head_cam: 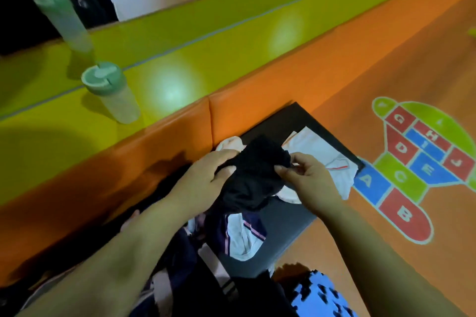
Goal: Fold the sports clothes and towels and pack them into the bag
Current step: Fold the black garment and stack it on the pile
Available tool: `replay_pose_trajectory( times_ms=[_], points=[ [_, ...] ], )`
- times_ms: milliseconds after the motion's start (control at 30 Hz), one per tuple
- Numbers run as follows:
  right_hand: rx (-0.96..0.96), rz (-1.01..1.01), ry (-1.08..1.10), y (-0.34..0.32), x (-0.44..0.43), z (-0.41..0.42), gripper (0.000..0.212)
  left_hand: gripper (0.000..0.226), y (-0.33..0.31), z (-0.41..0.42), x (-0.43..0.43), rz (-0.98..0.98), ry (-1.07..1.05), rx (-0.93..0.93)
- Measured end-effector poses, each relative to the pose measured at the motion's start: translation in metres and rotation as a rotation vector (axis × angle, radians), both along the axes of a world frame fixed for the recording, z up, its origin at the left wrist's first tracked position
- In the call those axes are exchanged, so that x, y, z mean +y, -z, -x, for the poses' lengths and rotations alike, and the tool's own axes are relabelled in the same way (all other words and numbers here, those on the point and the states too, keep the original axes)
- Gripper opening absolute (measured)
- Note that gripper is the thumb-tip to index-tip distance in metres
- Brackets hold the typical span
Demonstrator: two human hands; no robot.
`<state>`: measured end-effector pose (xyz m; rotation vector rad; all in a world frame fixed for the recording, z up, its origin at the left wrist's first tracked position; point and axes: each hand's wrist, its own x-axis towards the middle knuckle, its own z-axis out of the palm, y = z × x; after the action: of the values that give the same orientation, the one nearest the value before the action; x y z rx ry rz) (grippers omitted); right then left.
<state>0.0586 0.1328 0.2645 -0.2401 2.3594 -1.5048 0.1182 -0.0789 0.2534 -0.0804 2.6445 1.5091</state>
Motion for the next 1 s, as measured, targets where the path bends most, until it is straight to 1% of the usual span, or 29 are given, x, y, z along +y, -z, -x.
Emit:
replay_pose_trajectory(
  times_ms=[67,100,167,200,233,300,400,467,533,633,733,767,833,900,933,1000],
  points=[
    [0.011,-0.020,-0.005,-0.016,-0.002,0.003,0.004,0.033,-0.026,0.005,-0.008,0.060,0.035,0.078],
    [0.015,-0.028,-0.013,-0.024,-0.003,0.004,0.012,0.032,-0.039,0.008,-0.011,0.104,0.048,0.105],
    [0.048,-0.043,-0.082,-0.045,-0.007,0.006,0.040,0.030,-0.063,0.015,-0.018,0.211,0.100,0.150],
    [0.076,-0.046,-0.141,-0.057,-0.010,0.007,0.051,0.030,-0.075,0.018,-0.020,0.263,0.145,0.166],
    [0.101,-0.044,-0.206,-0.070,-0.014,0.007,0.058,0.029,-0.088,0.021,-0.022,0.305,0.188,0.175],
    [0.127,-0.041,-0.339,-0.091,-0.022,0.011,0.063,0.028,-0.113,0.025,-0.027,0.351,0.247,0.209],
    [0.167,-0.043,-0.449,-0.113,-0.037,0.018,0.056,0.025,-0.146,0.028,-0.032,0.400,0.274,0.256],
    [0.253,-0.085,-0.473,-0.127,-0.043,0.021,0.042,0.018,-0.164,0.025,-0.037,0.407,0.284,0.270],
    [0.325,-0.104,-0.470,-0.139,-0.043,0.022,0.037,0.010,-0.179,0.021,-0.043,0.391,0.282,0.277],
    [0.282,-0.028,-0.478,-0.156,-0.044,0.020,0.047,0.012,-0.194,0.015,-0.052,0.381,0.277,0.258],
    [0.206,-0.039,-0.587,-0.168,-0.052,0.016,0.059,0.010,-0.208,0.008,-0.051,0.379,0.305,0.299],
    [0.174,-0.038,-0.609,-0.171,-0.055,0.014,0.057,0.013,-0.213,0.007,-0.051,0.391,0.315,0.314],
    [0.128,-0.044,-0.621,-0.178,-0.058,0.013,0.044,0.016,-0.223,0.004,-0.051,0.432,0.316,0.328],
    [0.119,-0.043,-0.620,-0.186,-0.058,0.009,0.029,0.009,-0.230,0.004,-0.054,0.476,0.301,0.336],
    [0.150,-0.051,-0.608,-0.190,-0.057,0.006,0.025,0.007,-0.233,0.003,-0.055,0.499,0.290,0.346],
    [0.297,-0.127,-0.539,-0.198,-0.053,0.004,0.030,0.011,-0.237,0.001,-0.058,0.521,0.278,0.358]
  ],
)
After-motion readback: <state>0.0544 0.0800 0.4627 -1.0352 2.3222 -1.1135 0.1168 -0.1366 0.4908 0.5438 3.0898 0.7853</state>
